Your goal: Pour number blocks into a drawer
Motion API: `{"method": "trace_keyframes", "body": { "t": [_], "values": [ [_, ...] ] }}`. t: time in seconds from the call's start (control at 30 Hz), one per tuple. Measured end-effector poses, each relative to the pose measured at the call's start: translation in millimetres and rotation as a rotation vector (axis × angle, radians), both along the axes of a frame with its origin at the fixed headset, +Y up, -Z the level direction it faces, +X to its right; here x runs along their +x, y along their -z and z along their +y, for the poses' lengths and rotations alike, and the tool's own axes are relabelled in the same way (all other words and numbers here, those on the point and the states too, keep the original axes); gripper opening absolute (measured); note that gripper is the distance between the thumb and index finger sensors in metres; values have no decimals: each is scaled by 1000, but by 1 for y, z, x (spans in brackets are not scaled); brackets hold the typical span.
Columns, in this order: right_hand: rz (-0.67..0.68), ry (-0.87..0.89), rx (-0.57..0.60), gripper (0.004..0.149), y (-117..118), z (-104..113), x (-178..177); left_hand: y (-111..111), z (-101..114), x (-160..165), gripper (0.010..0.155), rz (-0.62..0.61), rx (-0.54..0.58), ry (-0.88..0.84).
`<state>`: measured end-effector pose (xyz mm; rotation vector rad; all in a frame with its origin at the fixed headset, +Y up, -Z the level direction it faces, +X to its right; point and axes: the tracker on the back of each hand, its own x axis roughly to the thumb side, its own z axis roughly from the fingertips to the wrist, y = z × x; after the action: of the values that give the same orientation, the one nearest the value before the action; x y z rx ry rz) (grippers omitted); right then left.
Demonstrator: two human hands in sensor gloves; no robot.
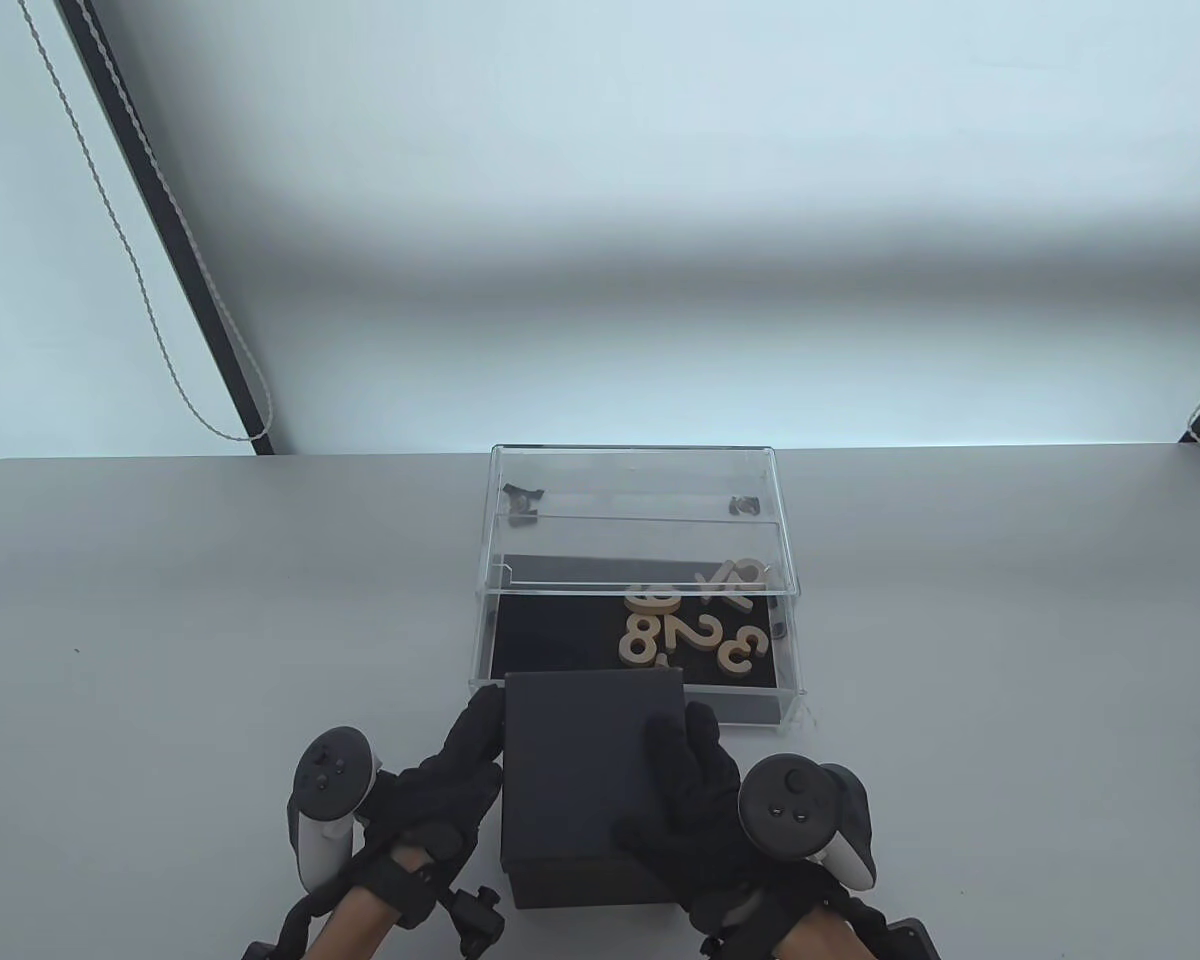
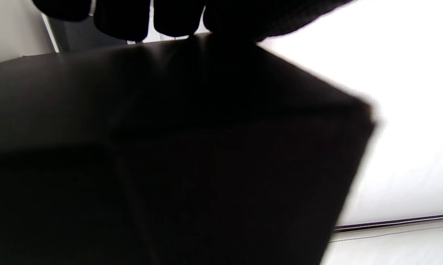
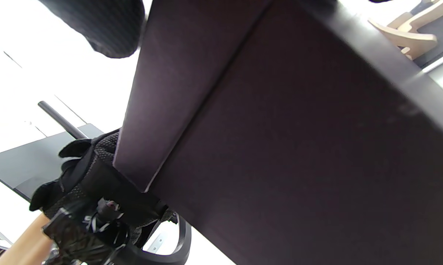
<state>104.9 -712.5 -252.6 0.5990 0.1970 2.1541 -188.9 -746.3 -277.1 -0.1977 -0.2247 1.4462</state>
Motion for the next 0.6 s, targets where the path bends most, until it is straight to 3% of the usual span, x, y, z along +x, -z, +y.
{"method": "trace_keyframes", "body": {
  "t": [0.43, 0.6],
  "values": [
    [-21, -15, -27, 92, 0, -1, -1, 0, -2, 0, 67, -9, -32, 13],
    [-34, -15, -31, 91, 1, -1, 2, 2, 2, -4, 66, 15, 2, 62]
  ]
}}
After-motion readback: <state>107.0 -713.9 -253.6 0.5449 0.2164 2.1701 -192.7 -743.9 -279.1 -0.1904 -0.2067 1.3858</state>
